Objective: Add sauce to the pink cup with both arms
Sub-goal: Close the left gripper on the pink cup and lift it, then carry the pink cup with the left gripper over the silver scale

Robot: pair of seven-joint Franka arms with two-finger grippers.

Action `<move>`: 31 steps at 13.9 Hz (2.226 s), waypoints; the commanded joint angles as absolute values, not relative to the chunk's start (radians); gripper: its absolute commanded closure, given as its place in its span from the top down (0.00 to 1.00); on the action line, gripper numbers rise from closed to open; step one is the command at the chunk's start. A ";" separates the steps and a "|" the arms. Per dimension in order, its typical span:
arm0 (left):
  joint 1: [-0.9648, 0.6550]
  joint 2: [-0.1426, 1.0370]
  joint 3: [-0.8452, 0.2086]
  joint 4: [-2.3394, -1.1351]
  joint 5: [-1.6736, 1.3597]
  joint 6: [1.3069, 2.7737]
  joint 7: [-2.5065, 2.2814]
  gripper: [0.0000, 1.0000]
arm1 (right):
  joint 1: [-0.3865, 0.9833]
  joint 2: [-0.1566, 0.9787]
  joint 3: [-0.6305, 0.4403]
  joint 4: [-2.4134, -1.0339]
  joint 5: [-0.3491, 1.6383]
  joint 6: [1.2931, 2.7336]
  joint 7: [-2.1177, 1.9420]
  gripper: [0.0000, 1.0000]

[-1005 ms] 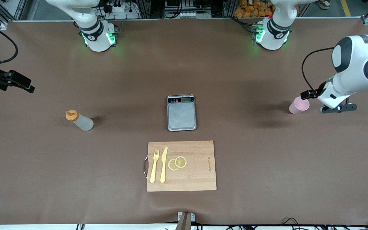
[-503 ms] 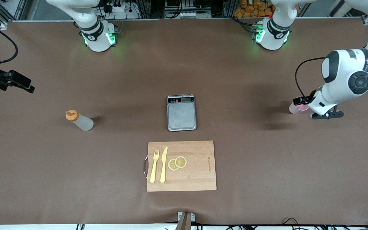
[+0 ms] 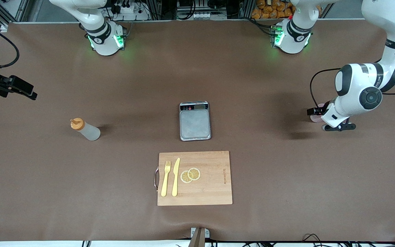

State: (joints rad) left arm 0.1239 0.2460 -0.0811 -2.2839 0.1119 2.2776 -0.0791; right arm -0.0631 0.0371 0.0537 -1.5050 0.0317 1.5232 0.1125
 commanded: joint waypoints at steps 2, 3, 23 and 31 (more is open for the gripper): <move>0.127 0.268 -0.089 -2.292 0.133 2.295 -0.094 0.59 | -0.077 0.041 0.064 -1.497 0.048 1.516 0.121 1.00; 0.127 0.270 -0.089 -2.292 0.133 2.295 -0.091 0.19 | -0.077 0.041 0.064 -1.497 0.048 1.516 0.121 1.00; 0.080 0.198 -0.431 -2.024 0.163 2.014 -0.423 0.00 | -0.083 0.048 0.064 -1.497 0.048 1.516 0.120 1.00; -0.259 0.471 -0.474 -1.623 0.115 1.848 -0.888 0.00 | -0.083 0.049 0.064 -1.496 0.048 1.516 0.120 1.00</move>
State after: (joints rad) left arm -0.1982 0.3508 -0.4791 -1.7592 0.1240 1.8936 -0.8068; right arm -0.0669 0.0445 0.0533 -1.5064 0.0320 1.5226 0.1125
